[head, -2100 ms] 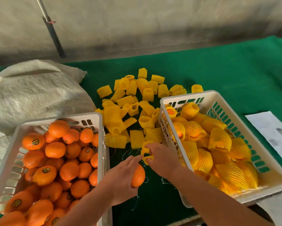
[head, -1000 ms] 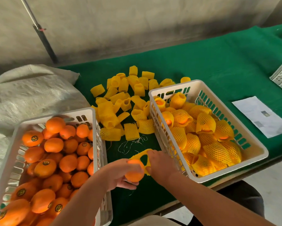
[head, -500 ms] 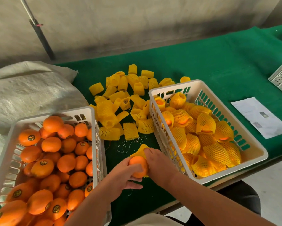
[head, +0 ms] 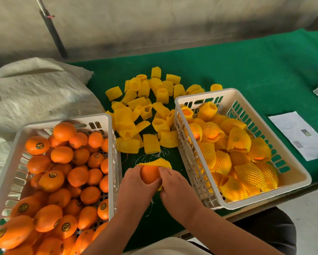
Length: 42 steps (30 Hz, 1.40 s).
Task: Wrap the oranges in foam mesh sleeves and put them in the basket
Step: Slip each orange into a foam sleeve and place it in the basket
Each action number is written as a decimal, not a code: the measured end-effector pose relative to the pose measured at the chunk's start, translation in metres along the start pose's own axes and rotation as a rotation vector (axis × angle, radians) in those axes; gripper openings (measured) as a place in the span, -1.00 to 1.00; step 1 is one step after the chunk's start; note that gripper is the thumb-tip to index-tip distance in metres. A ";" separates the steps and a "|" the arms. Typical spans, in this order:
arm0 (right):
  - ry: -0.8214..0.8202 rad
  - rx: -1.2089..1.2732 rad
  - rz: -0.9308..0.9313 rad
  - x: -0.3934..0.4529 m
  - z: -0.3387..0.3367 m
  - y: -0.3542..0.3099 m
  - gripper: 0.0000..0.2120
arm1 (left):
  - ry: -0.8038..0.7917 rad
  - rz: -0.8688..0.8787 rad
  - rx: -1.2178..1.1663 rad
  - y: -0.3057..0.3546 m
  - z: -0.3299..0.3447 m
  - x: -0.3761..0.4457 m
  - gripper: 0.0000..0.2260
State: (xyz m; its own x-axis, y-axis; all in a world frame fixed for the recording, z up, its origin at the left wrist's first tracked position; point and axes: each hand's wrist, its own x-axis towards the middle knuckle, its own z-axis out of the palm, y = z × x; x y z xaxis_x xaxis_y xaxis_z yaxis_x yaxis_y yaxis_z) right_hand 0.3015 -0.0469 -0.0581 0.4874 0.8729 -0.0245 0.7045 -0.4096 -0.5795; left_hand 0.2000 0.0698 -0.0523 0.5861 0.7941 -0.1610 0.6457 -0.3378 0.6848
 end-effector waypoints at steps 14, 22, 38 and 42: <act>-0.013 0.138 0.110 -0.011 -0.004 -0.018 -0.37 | 0.060 0.008 -0.092 0.001 0.002 -0.006 -0.37; 0.034 0.354 -0.079 -0.013 -0.023 -0.025 -0.37 | 0.148 0.047 -0.136 -0.001 -0.005 -0.009 -0.43; 0.071 0.455 0.239 0.019 -0.027 -0.021 0.07 | 0.107 0.251 -0.007 0.004 -0.007 -0.022 -0.35; 0.146 0.466 0.251 0.019 -0.026 -0.017 0.01 | 0.086 0.226 0.013 0.005 -0.004 -0.022 -0.40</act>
State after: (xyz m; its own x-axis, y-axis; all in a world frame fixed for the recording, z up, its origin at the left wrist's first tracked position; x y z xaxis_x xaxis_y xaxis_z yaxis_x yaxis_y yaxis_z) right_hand 0.3127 -0.0305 -0.0274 0.7008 0.7042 -0.1142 0.2708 -0.4106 -0.8707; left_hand 0.1884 0.0527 -0.0426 0.6730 0.7374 0.0570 0.5094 -0.5180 0.6872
